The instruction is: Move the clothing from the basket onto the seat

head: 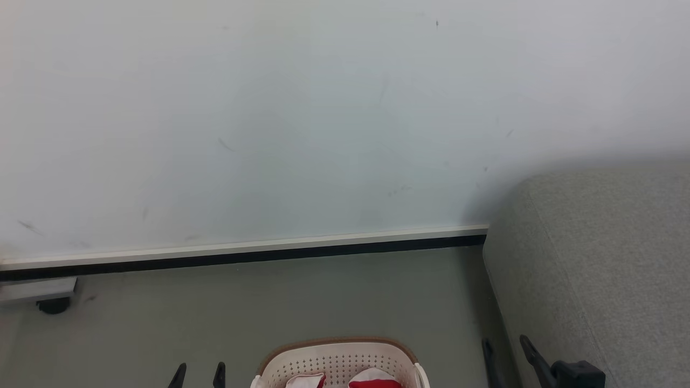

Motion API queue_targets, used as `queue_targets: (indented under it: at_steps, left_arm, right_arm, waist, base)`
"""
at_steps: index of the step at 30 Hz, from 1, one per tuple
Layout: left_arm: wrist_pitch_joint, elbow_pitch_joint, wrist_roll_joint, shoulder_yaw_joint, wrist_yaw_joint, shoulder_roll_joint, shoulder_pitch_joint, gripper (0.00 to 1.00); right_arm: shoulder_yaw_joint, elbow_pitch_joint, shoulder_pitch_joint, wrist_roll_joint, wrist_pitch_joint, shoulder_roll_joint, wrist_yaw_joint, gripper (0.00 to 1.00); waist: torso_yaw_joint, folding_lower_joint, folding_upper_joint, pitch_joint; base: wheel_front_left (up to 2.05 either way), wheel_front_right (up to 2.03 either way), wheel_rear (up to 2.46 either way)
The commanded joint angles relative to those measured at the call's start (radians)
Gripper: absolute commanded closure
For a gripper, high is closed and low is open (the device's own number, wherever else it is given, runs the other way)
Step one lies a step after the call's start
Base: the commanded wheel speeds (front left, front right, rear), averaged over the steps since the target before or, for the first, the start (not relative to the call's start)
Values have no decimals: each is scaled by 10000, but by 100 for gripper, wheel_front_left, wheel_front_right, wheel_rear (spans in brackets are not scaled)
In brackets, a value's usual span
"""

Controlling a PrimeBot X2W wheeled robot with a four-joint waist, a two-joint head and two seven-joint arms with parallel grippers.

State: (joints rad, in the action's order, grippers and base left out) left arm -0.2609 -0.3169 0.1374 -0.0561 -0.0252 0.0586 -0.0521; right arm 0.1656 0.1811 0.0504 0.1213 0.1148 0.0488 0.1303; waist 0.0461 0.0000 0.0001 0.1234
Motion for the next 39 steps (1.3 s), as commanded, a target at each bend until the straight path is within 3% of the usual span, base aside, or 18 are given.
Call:
queue_targets:
  at_steps: [1, 8, 16, 24, 29, 39]
  left_arm:
    - [-62, -110, 16, -67, 50, -23, -53, 0]
    - [-59, -609, 61, -381, 123, -61, -149, 0]
    - [96, -2426, 473, -688, 303, -63, -1033, 0]
    - [731, -4602, 1052, -776, 313, -69, -3156, 0]
    - [1179, -5765, 1100, -859, 242, -3, -4392, 0]
    - [1799, -7496, 820, -1223, 268, 167, -6909, 0]
  right_arm:
    - [110, -55, -30, -44, -29, 28, 7, 0]
    - [276, -303, -125, -187, -219, 26, 7, 0]
    - [804, -871, -312, -560, -527, 99, 7, 0]
    - [1008, -1567, -888, -512, -465, 157, 7, 0]
    - [948, -1862, -1043, -477, -292, 90, 7, 0]
    - [1058, -2596, -1277, -605, 28, 34, 6, 0]
  waist:
    - [-333, 0, -1, -180]
    - [-1245, 0, -1, -558]
    - [-2752, 0, -1, -1407]
    - [-4237, 0, -1, -3357]
    - [-4599, 0, -1, -4523]
    - [-4613, 0, -1, -6896]
  base:
    - [0, 0, 0]
    - [0, 0, 0]
    - [0, 0, 0]
    - [0, 0, 0]
    - [0, 0, 0]
    - [0, 0, 0]
